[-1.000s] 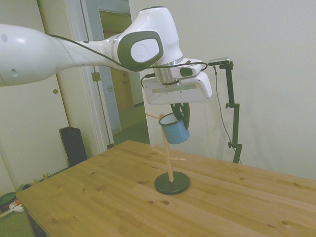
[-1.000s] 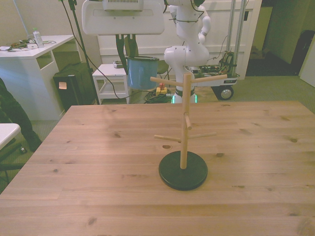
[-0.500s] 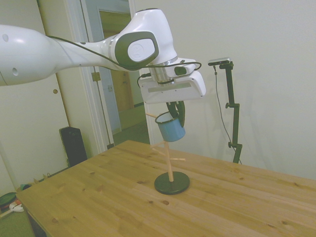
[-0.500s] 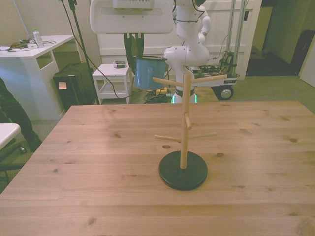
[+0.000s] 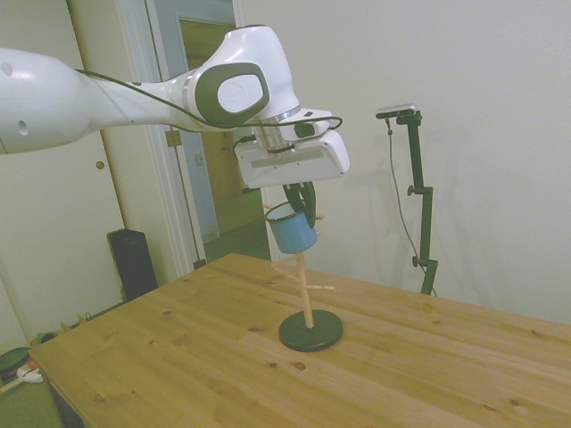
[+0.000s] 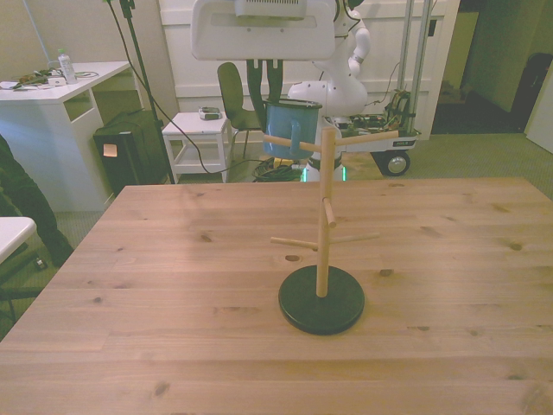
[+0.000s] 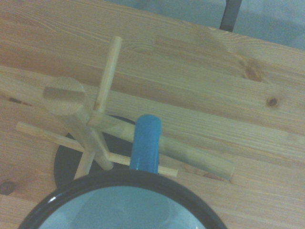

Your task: Hang the mug

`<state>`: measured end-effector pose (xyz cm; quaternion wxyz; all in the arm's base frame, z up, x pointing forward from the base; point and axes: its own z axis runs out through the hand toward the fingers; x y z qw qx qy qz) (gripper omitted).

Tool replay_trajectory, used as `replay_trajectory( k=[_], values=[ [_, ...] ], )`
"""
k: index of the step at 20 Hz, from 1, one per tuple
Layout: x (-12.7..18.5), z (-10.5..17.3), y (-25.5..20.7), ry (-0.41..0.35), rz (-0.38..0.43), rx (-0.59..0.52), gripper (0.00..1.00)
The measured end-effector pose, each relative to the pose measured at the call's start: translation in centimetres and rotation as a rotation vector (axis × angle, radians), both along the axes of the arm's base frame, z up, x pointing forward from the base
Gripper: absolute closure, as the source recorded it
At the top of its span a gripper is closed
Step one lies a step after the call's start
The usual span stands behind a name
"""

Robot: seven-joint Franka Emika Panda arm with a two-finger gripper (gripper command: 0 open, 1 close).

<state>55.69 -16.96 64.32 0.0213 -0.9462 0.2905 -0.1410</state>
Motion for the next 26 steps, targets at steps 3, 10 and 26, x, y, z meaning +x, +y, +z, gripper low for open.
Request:
replay_trajectory(
  k=[3, 10, 26],
  values=[
    [0.0, -0.4, 0.0, 0.001, -0.003, 0.001, 1.00],
    [0.0, -1.4, -0.3, 0.006, -0.012, 0.002, 1.00],
    [-0.1, -2.0, -0.9, 0.011, -0.032, 0.007, 0.00]
  ],
)
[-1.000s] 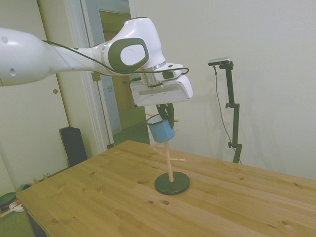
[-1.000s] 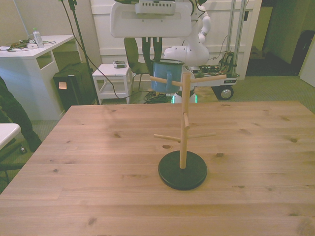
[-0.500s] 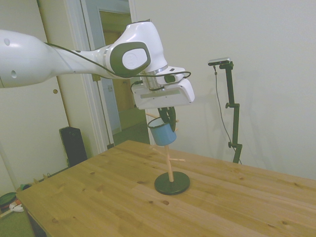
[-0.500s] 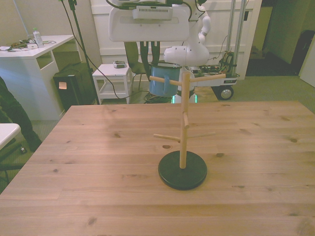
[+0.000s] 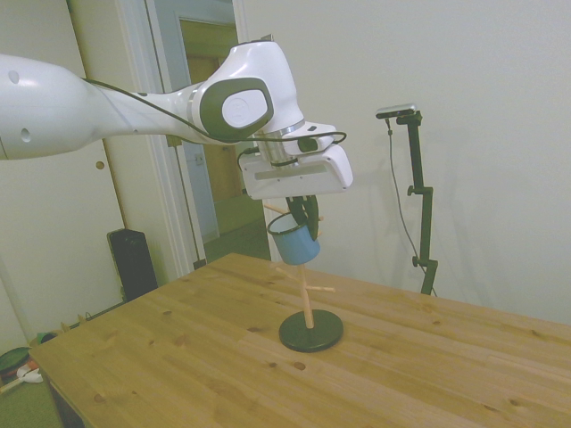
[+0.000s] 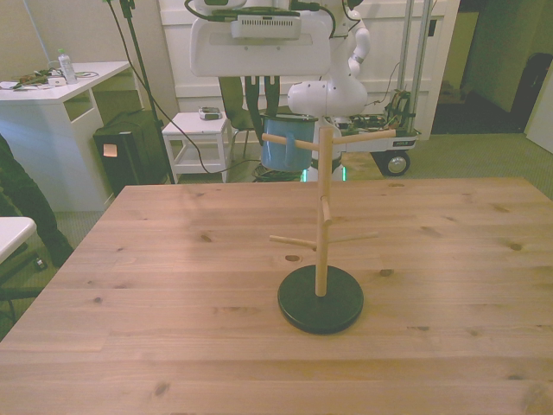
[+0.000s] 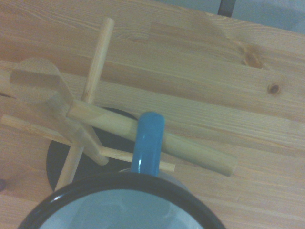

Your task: Hang the mug

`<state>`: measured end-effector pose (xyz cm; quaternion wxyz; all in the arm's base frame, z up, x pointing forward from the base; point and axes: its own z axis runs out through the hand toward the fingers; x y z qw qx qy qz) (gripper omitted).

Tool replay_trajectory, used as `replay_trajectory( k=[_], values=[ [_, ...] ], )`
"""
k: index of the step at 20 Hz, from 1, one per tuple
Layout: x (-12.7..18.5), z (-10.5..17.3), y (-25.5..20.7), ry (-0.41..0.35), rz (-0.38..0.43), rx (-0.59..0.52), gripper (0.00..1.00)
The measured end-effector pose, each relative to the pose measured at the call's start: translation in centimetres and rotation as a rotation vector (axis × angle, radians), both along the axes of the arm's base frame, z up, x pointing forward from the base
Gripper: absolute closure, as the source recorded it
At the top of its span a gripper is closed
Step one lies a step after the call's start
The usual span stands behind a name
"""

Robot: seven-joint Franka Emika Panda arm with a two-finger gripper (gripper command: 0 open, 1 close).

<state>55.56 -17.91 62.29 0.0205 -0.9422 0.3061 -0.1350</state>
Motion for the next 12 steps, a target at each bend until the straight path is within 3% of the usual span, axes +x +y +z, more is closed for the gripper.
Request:
replay_trajectory(
  k=[12],
  values=[
    [-0.17, 0.24, -0.16, -0.005, -0.011, 0.001, 0.00]
  ],
)
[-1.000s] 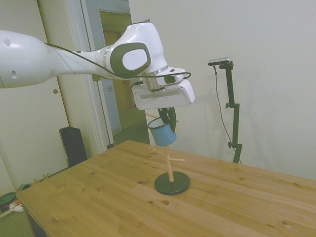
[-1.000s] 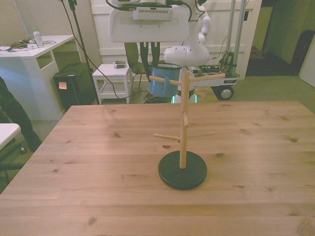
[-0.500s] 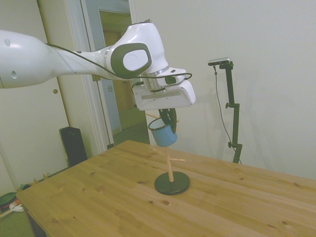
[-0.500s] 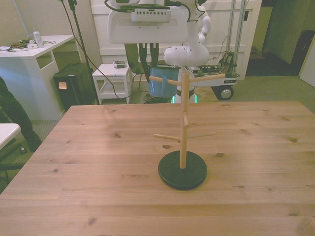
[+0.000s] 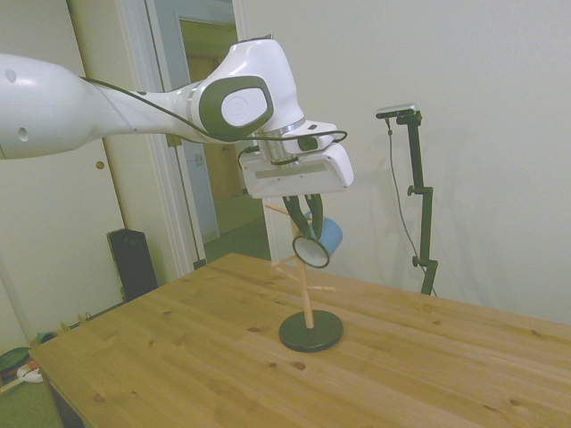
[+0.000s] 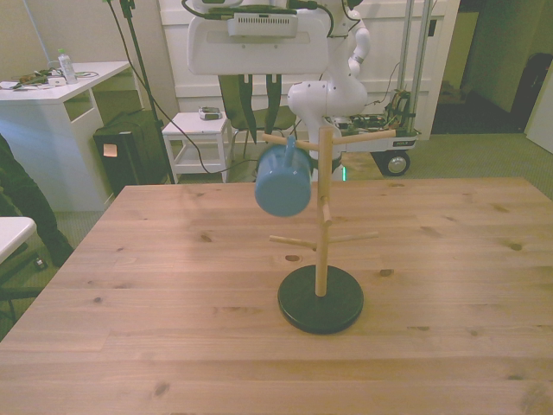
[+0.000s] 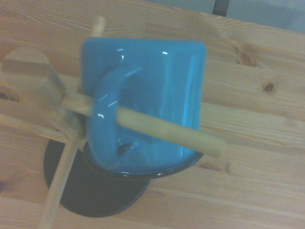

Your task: Hang the mug

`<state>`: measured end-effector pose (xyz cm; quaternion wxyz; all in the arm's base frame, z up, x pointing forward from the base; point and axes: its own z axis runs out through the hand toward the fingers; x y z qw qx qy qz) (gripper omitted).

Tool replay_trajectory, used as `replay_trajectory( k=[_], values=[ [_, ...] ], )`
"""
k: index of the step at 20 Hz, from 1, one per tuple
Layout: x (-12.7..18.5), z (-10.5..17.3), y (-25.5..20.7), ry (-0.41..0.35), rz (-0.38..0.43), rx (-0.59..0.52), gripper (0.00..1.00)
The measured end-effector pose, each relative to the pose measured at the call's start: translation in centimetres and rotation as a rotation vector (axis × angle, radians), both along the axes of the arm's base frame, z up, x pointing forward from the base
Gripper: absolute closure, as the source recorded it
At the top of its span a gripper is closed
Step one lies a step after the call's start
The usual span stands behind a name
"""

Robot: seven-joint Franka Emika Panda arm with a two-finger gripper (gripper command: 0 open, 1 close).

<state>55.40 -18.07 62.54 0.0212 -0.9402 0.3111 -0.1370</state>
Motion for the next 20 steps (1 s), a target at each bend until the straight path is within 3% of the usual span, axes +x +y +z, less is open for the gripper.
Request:
replay_trajectory(
  k=[11, 16, 20],
  values=[
    [-0.9, 0.0, -0.2, 0.001, -0.007, 0.005, 0.00],
    [-5.5, 2.1, -0.6, -0.002, -0.052, 0.034, 0.00],
    [-10.2, 0.3, 0.3, 0.013, -0.069, 0.065, 0.00]
  ],
)
